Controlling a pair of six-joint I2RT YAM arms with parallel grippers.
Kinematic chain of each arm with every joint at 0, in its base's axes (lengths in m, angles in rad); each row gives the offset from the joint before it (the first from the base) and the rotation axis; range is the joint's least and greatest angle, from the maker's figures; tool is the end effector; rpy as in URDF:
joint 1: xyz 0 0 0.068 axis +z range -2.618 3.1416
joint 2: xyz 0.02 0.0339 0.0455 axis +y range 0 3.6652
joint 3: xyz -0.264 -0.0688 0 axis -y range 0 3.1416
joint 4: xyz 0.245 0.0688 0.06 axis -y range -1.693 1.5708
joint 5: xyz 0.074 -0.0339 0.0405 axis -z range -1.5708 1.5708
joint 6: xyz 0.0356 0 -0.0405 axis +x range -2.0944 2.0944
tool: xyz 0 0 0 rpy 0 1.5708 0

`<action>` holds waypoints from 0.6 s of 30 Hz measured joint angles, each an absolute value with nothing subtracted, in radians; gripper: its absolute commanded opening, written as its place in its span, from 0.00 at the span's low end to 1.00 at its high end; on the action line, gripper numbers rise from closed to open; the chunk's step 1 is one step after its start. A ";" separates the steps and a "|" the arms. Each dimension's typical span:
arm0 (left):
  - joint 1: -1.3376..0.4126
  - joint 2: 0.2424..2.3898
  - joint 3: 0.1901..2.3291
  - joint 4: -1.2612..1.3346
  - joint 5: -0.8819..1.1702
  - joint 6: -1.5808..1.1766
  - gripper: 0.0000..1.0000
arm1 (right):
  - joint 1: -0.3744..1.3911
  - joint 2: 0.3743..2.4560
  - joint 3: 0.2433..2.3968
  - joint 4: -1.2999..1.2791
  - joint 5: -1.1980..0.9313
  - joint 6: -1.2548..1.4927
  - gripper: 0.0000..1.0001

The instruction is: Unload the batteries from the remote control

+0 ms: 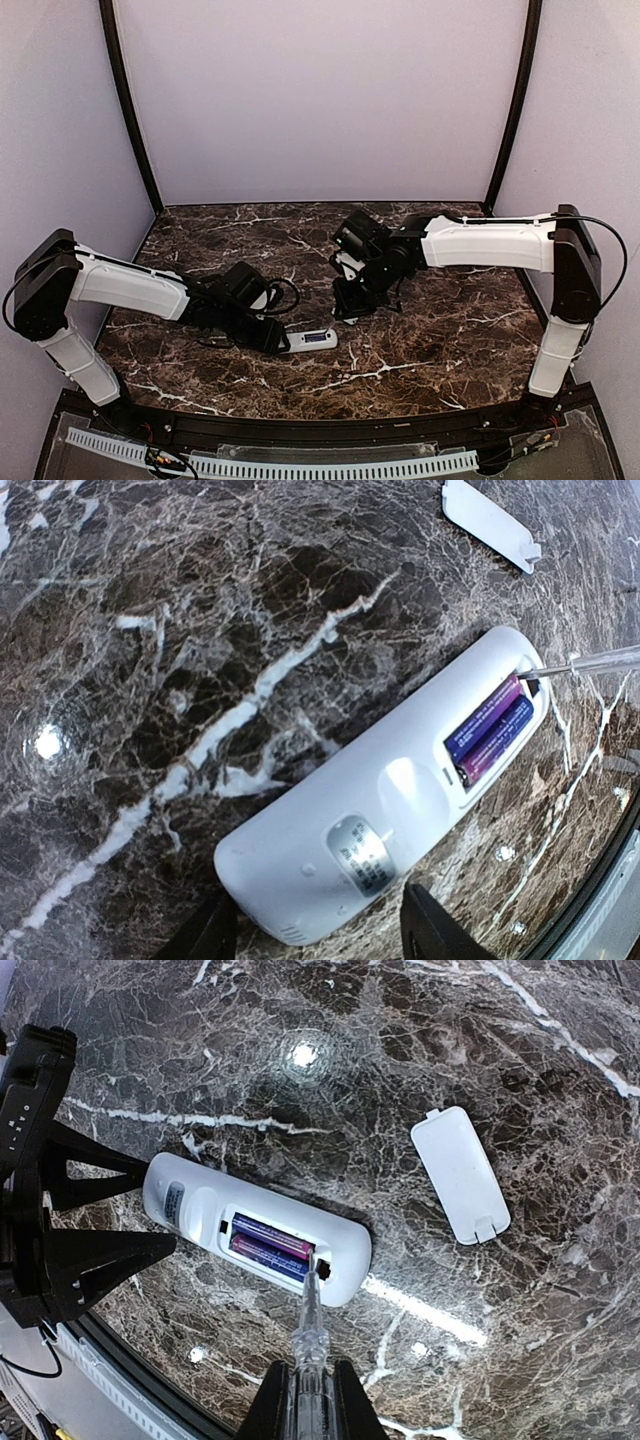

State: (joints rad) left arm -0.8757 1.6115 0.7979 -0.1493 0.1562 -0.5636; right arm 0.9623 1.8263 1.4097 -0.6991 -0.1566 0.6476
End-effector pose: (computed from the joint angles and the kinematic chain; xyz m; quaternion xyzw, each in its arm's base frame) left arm 0.1911 -0.2378 0.1508 0.1709 0.9361 -0.2527 0.1753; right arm 0.2144 0.3175 0.2266 -0.1696 0.9565 0.2149 0.1010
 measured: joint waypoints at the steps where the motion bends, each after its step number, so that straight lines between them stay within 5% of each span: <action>1: -0.876 1.612 0.798 -0.149 0.156 -0.564 0.55 | 0.962 1.826 1.410 -0.699 -0.157 0.649 0.00; 18: -0.880 1.614 0.798 -0.148 0.139 -0.566 0.53 | 0.949 1.822 1.378 -0.652 -0.196 0.656 0.00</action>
